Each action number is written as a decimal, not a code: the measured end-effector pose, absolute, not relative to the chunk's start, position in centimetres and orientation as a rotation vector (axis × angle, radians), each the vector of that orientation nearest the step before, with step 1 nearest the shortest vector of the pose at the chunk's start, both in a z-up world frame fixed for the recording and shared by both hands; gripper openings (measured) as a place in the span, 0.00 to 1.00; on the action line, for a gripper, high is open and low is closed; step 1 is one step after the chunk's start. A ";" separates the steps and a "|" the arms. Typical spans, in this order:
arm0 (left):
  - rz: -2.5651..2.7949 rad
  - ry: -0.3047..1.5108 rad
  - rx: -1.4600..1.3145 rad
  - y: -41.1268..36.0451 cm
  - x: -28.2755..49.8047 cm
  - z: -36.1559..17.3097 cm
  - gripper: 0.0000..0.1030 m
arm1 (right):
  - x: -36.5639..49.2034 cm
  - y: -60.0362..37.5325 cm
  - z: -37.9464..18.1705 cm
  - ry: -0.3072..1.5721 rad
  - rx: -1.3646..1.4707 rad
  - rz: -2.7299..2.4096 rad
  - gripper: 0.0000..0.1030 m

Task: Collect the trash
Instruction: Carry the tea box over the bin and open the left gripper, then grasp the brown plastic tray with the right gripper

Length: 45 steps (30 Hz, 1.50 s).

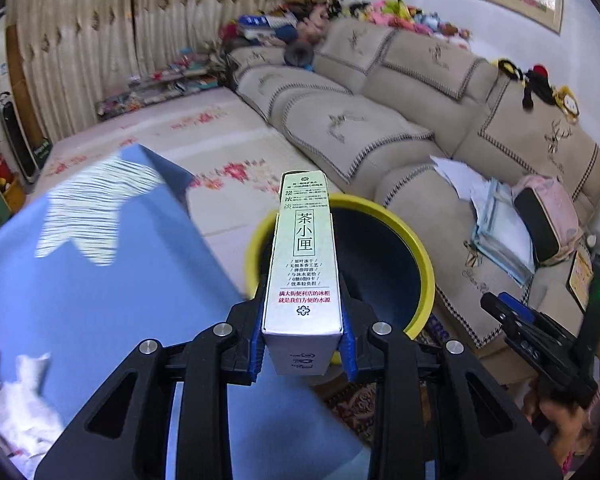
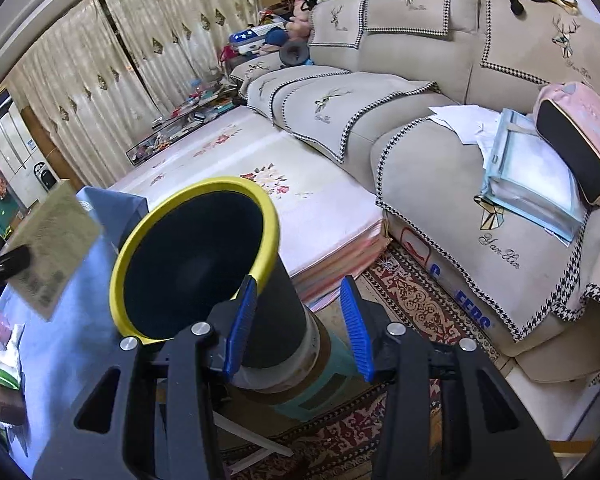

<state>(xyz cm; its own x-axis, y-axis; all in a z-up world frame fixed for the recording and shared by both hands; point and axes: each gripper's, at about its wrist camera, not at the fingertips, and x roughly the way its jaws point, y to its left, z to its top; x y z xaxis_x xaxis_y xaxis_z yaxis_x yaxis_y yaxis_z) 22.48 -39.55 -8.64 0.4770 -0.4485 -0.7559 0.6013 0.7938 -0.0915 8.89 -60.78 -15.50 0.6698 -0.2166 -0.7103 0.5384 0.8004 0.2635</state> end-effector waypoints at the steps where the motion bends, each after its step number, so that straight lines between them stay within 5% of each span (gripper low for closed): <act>1: -0.648 0.871 0.203 -40.4 22.9 -9.3 0.29 | 8.9 -61.0 -15.7 0.723 0.487 -0.445 0.41; 14: -0.626 0.937 0.246 -46.0 26.7 -14.1 0.30 | 9.3 -61.6 -17.1 0.748 0.511 -0.439 0.42; 15: -0.624 0.928 0.243 -46.0 26.6 -14.0 0.32 | 9.3 -61.6 -17.2 0.749 0.511 -0.436 0.42; 18: -0.612 0.885 0.239 -45.2 26.1 -13.1 0.62 | 9.4 -61.2 -17.1 0.750 0.507 -0.428 0.43; 21: -0.622 0.854 0.213 -43.8 25.1 -11.4 0.64 | 9.5 -60.6 -16.9 0.747 0.501 -0.420 0.44; 25: -0.644 0.787 0.137 -40.5 23.0 -7.8 0.66 | 9.6 -59.8 -16.4 0.744 0.488 -0.405 0.44; 35: -0.491 0.606 0.050 -26.9 17.6 -1.0 0.89 | 10.5 -56.7 -15.7 0.759 0.432 -0.348 0.46; 45: -0.281 0.544 -0.008 -12.2 12.2 0.6 0.95 | 12.3 -49.7 -13.2 0.769 0.320 -0.206 0.49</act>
<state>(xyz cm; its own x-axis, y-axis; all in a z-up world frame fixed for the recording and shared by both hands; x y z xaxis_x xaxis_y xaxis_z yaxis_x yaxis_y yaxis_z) 12.16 -12.18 0.64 0.8182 -0.2658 -0.5098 0.2614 0.9618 -0.0819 12.29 -49.67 -13.20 0.7017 -0.0663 -0.7094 0.2978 0.9318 0.2075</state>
